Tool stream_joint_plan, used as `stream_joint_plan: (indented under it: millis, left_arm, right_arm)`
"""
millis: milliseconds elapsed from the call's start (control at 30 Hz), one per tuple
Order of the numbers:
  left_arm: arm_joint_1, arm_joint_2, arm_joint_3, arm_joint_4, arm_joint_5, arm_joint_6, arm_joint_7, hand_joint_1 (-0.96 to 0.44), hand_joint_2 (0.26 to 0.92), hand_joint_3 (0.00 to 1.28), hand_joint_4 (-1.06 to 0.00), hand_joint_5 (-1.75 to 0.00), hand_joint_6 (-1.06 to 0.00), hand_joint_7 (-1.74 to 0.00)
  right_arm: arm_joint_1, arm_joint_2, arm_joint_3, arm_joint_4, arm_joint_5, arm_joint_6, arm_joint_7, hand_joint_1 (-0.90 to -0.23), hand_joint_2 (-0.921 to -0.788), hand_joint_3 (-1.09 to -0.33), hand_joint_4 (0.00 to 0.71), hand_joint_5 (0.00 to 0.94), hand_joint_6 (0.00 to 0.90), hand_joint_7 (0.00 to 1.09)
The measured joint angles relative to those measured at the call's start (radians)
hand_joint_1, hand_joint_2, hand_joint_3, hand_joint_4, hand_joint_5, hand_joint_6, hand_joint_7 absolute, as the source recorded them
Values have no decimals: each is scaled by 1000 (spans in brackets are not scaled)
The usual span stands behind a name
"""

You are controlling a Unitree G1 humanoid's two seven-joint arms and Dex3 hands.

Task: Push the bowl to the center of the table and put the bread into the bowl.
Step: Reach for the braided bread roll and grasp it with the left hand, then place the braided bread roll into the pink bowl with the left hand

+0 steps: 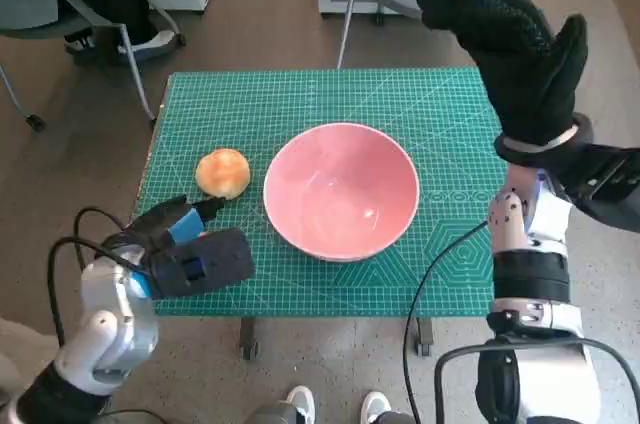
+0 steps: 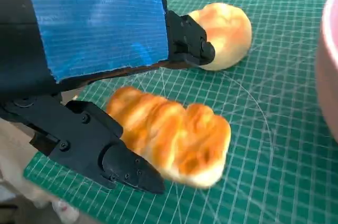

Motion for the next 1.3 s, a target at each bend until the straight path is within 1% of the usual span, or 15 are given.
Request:
stream_joint_plan:
  millis: [100, 167, 200, 233, 267, 300, 333, 400, 433, 467, 533, 567, 900, 1033, 1300]
  left_arm:
    - [-2, -15, -6, 32, 15, -21, 21, -80, 784, 21, -243, -26, -424, -33]
    - [-6, -24, -11, 55, 34, -39, 34, -42, 800, 22, -332, -36, -473, -35]
    - [-6, -28, -13, 65, 43, -45, 42, -18, 811, 24, -447, -88, -503, -40]
    - [-7, -32, -15, 76, 51, -54, 49, -10, 816, 22, -478, -126, -518, -34]
    - [-8, -35, -15, 86, 55, -62, 57, 125, 854, 60, -527, -551, -563, -35]
    - [-8, -37, -15, 96, 58, -73, 65, 176, 839, 122, -549, -706, -602, -40]
    - [-8, -38, -15, 104, 63, -84, 73, 252, 784, 271, -583, -943, -659, -45]
    - [-8, -39, -15, 120, 75, -111, 89, 335, 700, 476, -622, -1201, -761, -69]
    - [-8, -39, -15, 126, 78, -120, 95, 269, 722, 432, -631, -1199, -744, -286]
    - [-8, -39, -14, 131, 82, -132, 102, 173, 760, 366, -635, -1205, -707, -613]
    - [-7, -39, -11, 139, 89, -155, 113, 89, 794, 307, -638, -1211, -674, -897]
    - [-7, -39, -9, 141, 92, -164, 118, 58, 803, 286, -655, -1249, -674, -938]
    - [1, -38, 9, 145, 123, -217, 125, 3, 842, 216, -671, -1304, -657, -1042]
    - [2, -37, 18, 141, 124, -217, 99, 2, 882, 153, -662, -1332, -645, -1024]
    - [8, -36, 49, 107, 123, -216, 40, 2, 899, 131, -652, -1362, -642, -1002]
  right_arm:
    - [1, 0, 0, 0, 0, 0, 3, -713, -921, -786, 309, 2, 377, 26]
    - [3, 0, 0, -3, 1, 0, 6, -713, -921, -786, 309, 2, 377, 25]
    - [4, 0, 1, -4, 2, 0, 8, -713, -921, -786, 309, 2, 378, 26]
    - [5, 0, 1, -6, 3, 0, 10, -713, -921, -786, 309, 2, 378, 26]
    - [6, 0, 1, -8, 4, 0, 11, -713, -921, -786, 309, 2, 379, 26]
    - [7, 0, 1, -10, 4, 1, 12, -713, -921, -786, 309, 2, 380, 26]
    - [8, 0, 1, -11, 4, 1, 13, -713, -921, -786, 309, 1, 380, 26]
    - [9, 0, 1, -14, 5, 1, 15, -713, -921, -787, 309, 1, 381, 26]
    - [9, 0, 1, -14, 5, 1, 16, -713, -921, -787, 309, 1, 381, 26]
    - [9, 0, 1, -16, 5, 1, 17, -713, -921, -787, 309, 1, 381, 25]
    - [9, -1, 1, -18, 6, 2, 21, -713, -921, -787, 309, 1, 381, 25]
    - [9, -1, 1, -19, 6, 3, 23, -713, -921, -787, 309, 1, 382, 25]
    - [10, -2, 0, -20, 7, 6, 32, -714, -921, -785, 310, 1, 383, 24]
    - [10, -2, 0, -20, 7, 6, 35, -714, -921, -787, 310, 1, 384, 23]
    - [10, -2, 0, -20, 8, 6, 38, -714, -921, -788, 311, 1, 385, 22]
